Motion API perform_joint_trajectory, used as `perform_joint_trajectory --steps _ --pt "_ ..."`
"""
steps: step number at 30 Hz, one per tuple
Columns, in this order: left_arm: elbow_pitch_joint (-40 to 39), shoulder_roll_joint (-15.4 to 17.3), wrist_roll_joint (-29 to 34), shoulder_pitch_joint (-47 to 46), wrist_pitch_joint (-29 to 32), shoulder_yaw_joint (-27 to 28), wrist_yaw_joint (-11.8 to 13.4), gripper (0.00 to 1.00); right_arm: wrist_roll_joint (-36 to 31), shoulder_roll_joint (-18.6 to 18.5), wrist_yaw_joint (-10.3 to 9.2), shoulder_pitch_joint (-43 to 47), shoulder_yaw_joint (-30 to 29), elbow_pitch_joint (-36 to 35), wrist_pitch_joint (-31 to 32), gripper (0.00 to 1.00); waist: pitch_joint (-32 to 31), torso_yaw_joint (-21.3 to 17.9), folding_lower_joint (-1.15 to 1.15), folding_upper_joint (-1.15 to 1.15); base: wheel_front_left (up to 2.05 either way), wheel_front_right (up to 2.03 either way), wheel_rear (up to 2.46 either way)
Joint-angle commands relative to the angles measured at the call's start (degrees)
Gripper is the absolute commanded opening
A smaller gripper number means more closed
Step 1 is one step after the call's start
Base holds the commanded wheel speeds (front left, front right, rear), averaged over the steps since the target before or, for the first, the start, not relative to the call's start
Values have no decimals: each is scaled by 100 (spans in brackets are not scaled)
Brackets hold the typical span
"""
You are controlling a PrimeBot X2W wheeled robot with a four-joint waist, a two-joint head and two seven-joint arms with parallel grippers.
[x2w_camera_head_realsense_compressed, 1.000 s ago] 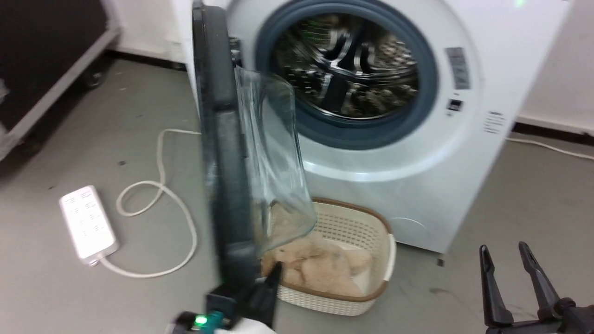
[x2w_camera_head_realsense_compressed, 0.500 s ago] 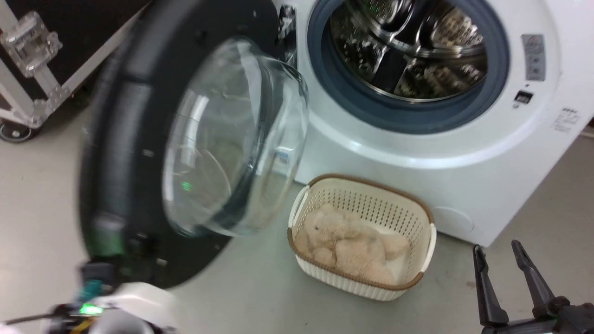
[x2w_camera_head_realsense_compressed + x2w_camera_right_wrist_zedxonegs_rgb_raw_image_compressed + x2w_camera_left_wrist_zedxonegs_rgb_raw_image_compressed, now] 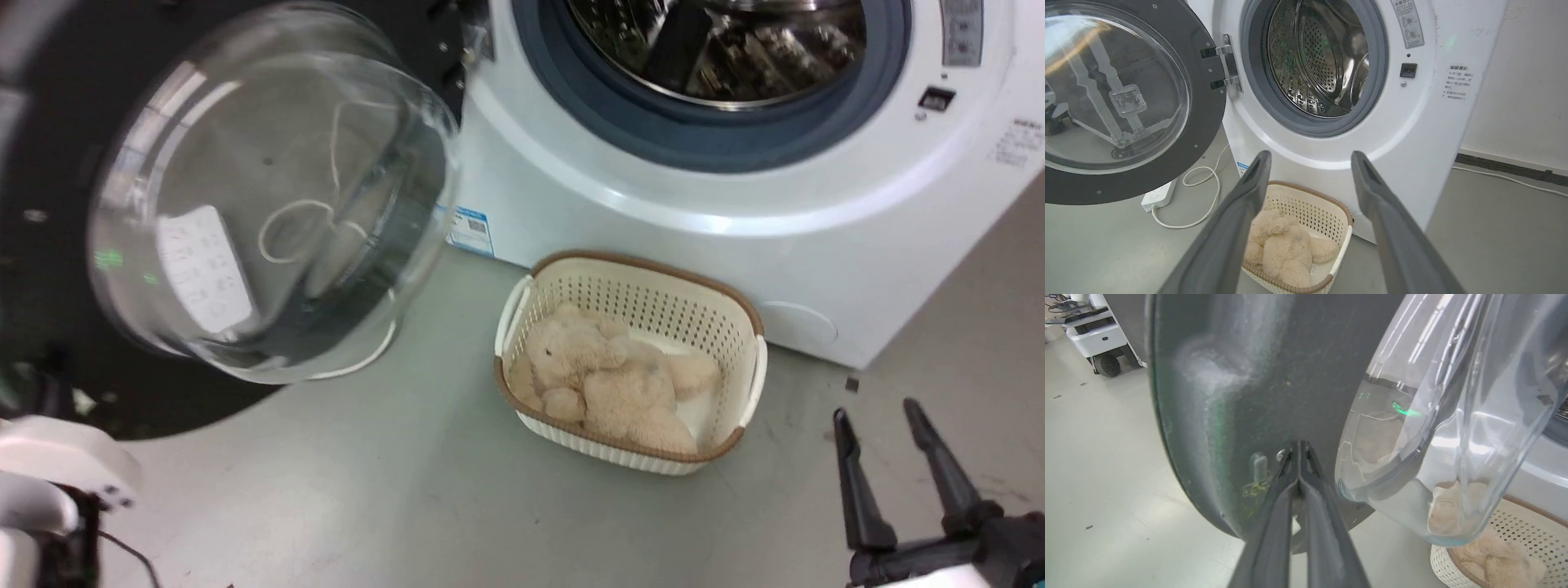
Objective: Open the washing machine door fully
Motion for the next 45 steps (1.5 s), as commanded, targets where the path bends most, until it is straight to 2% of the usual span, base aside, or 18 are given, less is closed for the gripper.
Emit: perform_joint_trajectory --steps 1,10,16,22,29,35,36,37,45 --pt "134 93 -32 -181 -72 94 -34 0 -7 -55 5 -139 -7 -20 -26 100 118 -77 -1 0 0 0 0" --pt "849 222 -88 -537 -372 168 -221 0 7 -103 5 -216 -65 16 -26 100 160 -151 -1 0 0 0 0" --pt "752 80 162 -444 -1022 -32 -293 0 -13 -81 5 -225 -148 75 -26 100 -156 -246 -1 0 0 0 0" --pt "18 -294 419 4 -1490 -361 -288 0 -94 -20 5 -180 -291 12 -26 100 -596 -514 -1 0 0 0 0" --pt "-771 -866 707 576 -1591 -983 -169 0 -271 32 5 -75 -457 -121 -26 100 -973 -952 -1 0 0 0 0" --pt "-1001 -1246 789 953 -1649 -1234 -90 0 -280 54 5 35 -445 -123 -26 100 -1130 -1291 -1 0 0 0 0" --pt "-973 -1306 985 1103 -1664 -1374 -43 76 -268 61 5 92 -415 -123 -26 100 -1176 -1413 -1 0 0 0 0" --pt "-933 -1300 1097 1147 -1666 -1437 -9 100 -264 63 5 112 -398 -123 -26 100 -1184 -1445 -1 0 0 0 0" --pt "-843 -1571 1552 1344 -1681 -1803 184 100 -191 70 5 278 -316 -104 -26 100 -1218 -1536 -1 0 0 0 0"
